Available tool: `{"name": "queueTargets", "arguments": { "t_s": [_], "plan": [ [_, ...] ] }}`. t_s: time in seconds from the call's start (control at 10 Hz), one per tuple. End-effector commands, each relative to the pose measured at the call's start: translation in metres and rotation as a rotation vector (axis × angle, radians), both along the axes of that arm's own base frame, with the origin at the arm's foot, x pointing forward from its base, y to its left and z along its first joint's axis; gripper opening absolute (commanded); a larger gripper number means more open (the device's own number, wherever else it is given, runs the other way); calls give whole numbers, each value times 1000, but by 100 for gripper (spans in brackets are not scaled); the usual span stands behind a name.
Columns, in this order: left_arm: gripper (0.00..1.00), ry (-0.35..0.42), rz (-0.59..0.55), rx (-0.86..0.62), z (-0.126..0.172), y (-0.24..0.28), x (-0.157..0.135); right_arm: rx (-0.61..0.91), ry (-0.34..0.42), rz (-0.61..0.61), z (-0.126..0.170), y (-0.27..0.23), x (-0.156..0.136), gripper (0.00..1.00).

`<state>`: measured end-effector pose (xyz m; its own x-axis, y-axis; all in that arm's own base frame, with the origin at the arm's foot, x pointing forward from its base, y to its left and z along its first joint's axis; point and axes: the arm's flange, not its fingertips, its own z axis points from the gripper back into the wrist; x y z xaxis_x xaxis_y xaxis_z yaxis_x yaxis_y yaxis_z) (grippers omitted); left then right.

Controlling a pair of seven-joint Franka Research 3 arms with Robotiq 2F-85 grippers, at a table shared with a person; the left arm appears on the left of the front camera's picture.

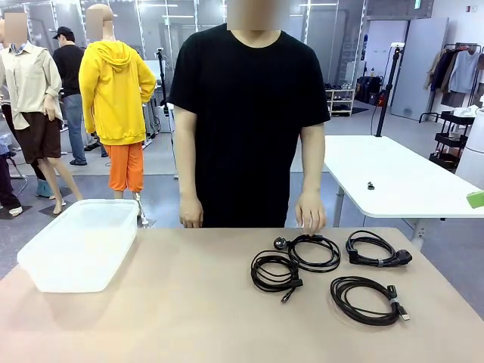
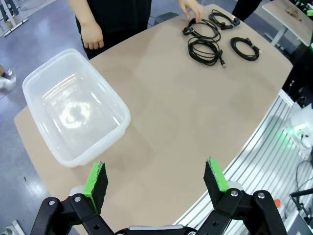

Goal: Organize and store the cables.
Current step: Place the Power Cable into the Organizing box.

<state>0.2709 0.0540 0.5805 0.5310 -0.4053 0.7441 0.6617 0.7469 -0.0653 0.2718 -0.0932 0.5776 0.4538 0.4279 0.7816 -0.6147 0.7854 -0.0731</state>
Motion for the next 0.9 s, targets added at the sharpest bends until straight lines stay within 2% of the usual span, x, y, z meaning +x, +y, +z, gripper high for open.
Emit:
{"name": "queueTargets", "arguments": {
  "t_s": [0.0,0.8],
  "plan": [
    [100,0,-1,1,0,-1,0,6,-6,0,1,-2,-1,100],
    [100,0,-1,1,0,-1,0,6,-6,0,1,-2,-1,100]
  ]
}}
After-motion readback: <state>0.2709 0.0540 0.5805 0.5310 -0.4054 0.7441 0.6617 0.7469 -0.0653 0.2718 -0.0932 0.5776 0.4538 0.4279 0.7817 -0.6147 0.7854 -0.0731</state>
